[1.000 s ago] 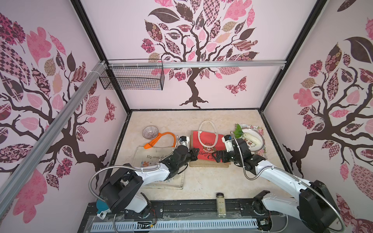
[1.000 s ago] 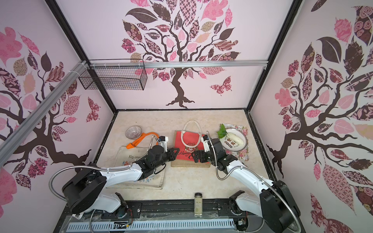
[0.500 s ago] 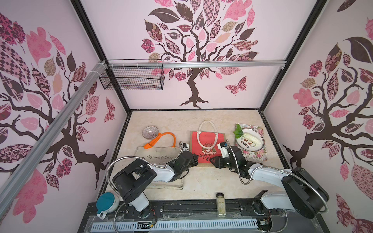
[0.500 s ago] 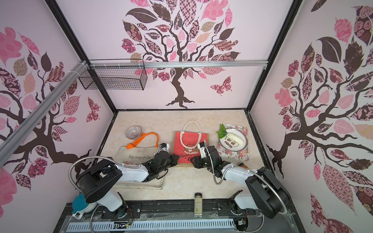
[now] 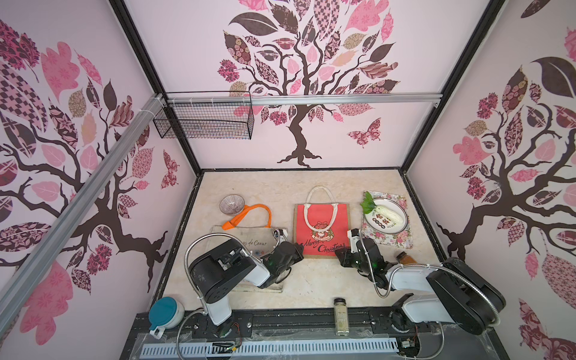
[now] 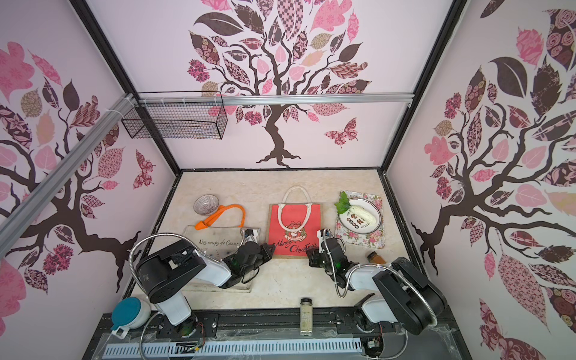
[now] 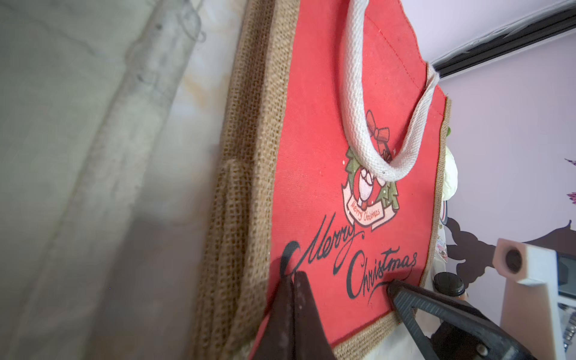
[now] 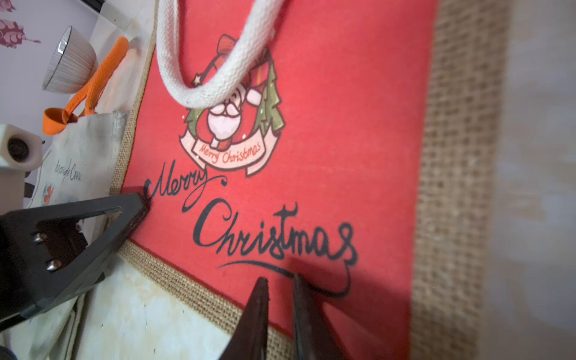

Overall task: Put away the canvas bag
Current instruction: Press the canvas bag at the center of the board.

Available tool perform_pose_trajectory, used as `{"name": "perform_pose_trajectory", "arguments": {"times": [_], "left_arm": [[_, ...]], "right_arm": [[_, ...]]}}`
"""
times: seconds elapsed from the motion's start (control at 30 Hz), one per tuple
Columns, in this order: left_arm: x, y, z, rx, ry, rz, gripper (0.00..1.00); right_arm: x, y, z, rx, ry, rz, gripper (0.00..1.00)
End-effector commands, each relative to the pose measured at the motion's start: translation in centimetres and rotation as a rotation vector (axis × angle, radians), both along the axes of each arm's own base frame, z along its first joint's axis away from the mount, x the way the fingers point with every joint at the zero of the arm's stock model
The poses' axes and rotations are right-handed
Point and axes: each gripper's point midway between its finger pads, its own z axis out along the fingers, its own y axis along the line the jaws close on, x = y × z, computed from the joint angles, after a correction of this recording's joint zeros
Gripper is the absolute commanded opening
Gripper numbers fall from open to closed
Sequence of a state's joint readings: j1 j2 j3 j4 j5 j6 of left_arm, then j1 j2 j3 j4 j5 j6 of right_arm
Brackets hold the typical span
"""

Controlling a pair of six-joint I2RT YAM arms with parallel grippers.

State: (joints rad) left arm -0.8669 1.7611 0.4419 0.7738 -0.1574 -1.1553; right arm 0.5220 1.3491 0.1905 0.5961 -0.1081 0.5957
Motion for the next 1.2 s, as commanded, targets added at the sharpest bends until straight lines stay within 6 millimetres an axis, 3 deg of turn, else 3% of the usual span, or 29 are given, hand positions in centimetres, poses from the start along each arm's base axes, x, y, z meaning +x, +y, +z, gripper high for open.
{"name": "perform_pose_trajectory", "arguments": {"times": [0.0, 0.17, 0.4, 0.5, 0.6, 0.73, 0.83, 0.93, 1.0, 1.07, 1.17], "left_arm": [[-2.1, 2.2, -3.9, 0.148, 0.083, 0.024, 0.0], [-2.2, 3.0, -4.1, 0.163, 0.087, 0.073, 0.0], [-2.9, 2.5, -4.1, 0.167, 0.088, 0.038, 0.0], [-2.1, 2.4, -2.3, 0.164, 0.033, 0.048, 0.0], [-1.0, 0.3, 1.6, 0.137, -0.102, -0.042, 0.0], [0.0, -1.7, 5.2, 0.107, -0.141, -0.074, 0.01], [0.5, -3.0, 7.3, 0.082, -0.157, -0.092, 0.01], [1.9, -4.2, 9.2, 0.084, -0.161, -0.078, 0.02], [2.9, -5.5, 10.5, 0.141, -0.217, -0.124, 0.08], [3.7, -5.6, 10.5, 0.253, -0.219, -0.123, 0.09], [4.7, -4.5, 8.3, 0.315, -0.192, -0.053, 0.09]], "right_arm": [[-1.5, -3.2, -2.8, -0.046, 0.112, -0.115, 0.18], [-1.0, -4.8, -2.1, 0.038, 0.118, -0.2, 0.17], [-0.5, -4.4, -0.6, 0.051, 0.083, -0.184, 0.14], [-0.1, -5.0, 0.7, 0.018, 0.029, -0.191, 0.11], [0.6, -4.8, 2.8, -0.02, -0.027, -0.157, 0.12], [1.1, -3.5, 6.0, -0.043, -0.113, -0.107, 0.12], [1.3, -1.3, 8.3, -0.013, -0.203, -0.039, 0.11], [2.0, 0.6, 8.8, -0.006, -0.227, 0.019, 0.12], [3.0, 1.2, 8.7, -0.027, -0.233, 0.034, 0.17], [3.9, 1.5, 8.3, -0.04, -0.24, 0.029, 0.19], [5.2, 2.2, 7.6, -0.065, -0.227, 0.035, 0.19]]}}
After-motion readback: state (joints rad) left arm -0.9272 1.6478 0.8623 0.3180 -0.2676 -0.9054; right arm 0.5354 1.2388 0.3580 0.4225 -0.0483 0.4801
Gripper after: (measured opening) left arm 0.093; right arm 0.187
